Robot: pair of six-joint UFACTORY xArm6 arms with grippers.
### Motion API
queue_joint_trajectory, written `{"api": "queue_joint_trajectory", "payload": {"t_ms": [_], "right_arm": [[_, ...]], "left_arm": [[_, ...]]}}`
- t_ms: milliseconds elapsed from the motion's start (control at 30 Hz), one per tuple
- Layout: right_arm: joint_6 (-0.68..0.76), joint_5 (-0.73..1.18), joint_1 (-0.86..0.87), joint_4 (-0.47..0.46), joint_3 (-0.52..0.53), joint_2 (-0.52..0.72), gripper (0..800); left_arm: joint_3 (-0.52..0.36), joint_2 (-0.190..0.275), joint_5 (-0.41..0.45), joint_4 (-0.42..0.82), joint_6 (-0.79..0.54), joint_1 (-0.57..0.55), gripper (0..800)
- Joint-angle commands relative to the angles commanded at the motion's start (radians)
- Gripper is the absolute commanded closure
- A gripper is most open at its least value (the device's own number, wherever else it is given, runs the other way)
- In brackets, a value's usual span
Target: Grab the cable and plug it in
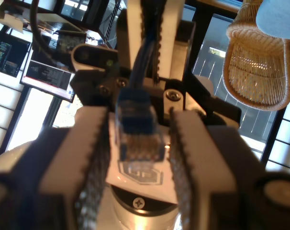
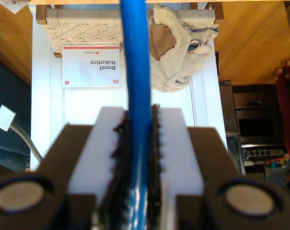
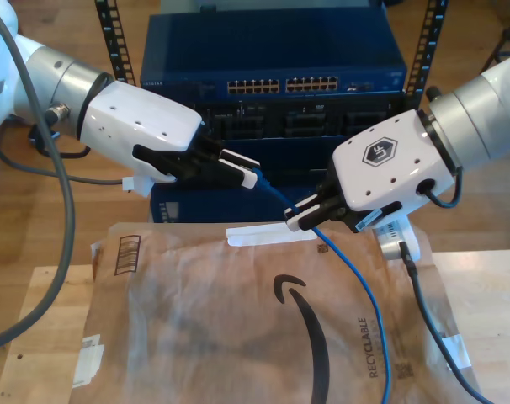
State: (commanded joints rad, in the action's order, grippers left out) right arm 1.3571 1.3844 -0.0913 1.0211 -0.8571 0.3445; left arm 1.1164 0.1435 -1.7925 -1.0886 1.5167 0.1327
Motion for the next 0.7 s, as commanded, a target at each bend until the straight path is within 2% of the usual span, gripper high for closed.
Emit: {"api": "queue_joint_trajectory", "payload": {"t_ms": [400, 700], "right_arm": [[-0.002, -0.006, 0.002, 0.000, 0.002, 0.002, 790], [-0.002, -0.006, 0.002, 0.000, 0.002, 0.002, 789]], "left_arm": [[-0.003, 0.017, -0.002, 0.000, -0.002, 0.000, 645], [-0.040, 0.028, 0.002, 0.028, -0.002, -0.002, 644]]}}
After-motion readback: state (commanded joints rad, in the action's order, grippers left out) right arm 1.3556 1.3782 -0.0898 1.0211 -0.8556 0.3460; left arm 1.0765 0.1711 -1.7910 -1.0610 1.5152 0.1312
